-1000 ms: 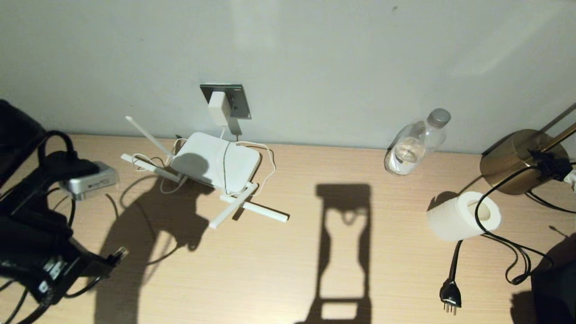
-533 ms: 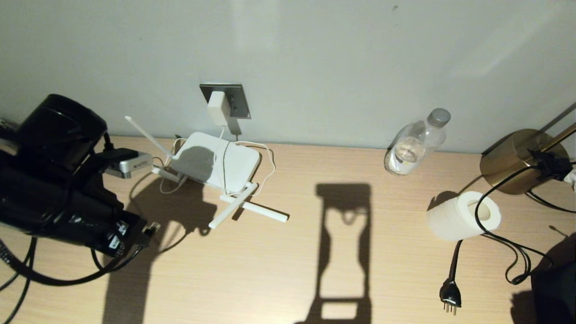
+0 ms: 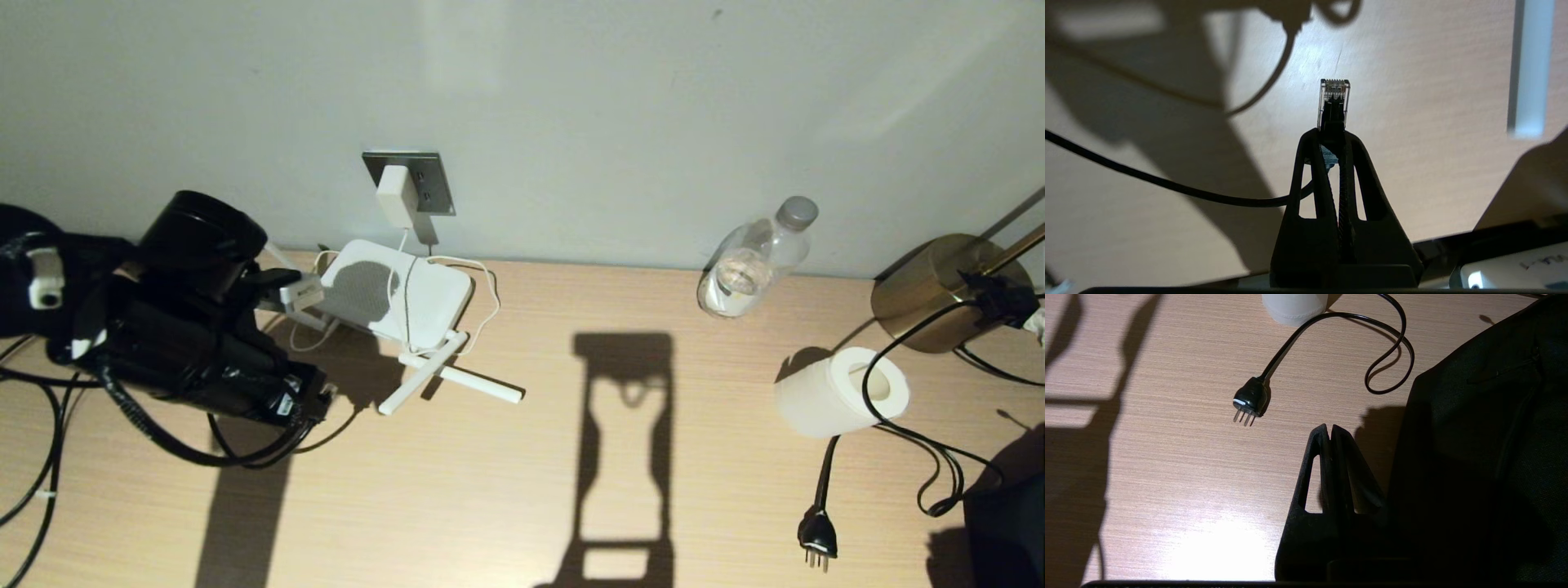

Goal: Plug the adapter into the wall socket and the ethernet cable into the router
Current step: Align cable and router interface, then plug cable into router interface

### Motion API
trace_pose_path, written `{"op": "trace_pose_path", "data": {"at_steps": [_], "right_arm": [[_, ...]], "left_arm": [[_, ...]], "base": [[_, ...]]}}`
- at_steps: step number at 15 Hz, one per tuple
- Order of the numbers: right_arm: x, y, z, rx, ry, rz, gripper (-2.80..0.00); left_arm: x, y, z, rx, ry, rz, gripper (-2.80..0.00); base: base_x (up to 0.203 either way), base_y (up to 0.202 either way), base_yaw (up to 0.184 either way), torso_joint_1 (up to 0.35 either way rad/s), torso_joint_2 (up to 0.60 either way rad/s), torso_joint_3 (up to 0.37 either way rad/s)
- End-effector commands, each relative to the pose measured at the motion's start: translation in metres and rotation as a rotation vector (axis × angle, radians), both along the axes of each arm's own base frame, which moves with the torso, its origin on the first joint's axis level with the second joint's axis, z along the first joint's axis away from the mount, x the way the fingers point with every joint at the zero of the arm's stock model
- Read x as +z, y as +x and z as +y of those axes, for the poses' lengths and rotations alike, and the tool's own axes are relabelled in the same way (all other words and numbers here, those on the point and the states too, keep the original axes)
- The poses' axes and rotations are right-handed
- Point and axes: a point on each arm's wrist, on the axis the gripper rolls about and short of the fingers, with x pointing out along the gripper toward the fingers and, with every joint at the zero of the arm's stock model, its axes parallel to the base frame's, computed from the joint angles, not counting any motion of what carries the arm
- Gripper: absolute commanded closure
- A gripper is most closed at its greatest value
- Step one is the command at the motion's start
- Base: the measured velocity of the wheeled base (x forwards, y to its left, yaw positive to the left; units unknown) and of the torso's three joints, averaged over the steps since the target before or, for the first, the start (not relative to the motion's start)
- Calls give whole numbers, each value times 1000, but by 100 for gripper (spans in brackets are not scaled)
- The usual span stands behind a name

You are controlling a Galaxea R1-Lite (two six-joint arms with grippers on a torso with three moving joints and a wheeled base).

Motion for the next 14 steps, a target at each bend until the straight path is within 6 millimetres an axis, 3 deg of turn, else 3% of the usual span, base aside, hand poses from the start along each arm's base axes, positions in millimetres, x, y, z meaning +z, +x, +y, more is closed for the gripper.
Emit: {"op": "trace_pose_path", "data": {"at_steps": [1,5,14], "right_arm": [[0,0,0,1,-1,1,0],[0,0,0,1,-1,1,0],[0,0,0,1,-1,1,0]], "left_arm": [[-26,30,-7,-2,2,31,0],[-30,58,-3,28,-7,2,0],[-24,100,1,63,-13,-56,0]], "base": [[0,0,0,0,0,0],[0,0,0,0,0,0],[0,0,0,0,0,0]]}}
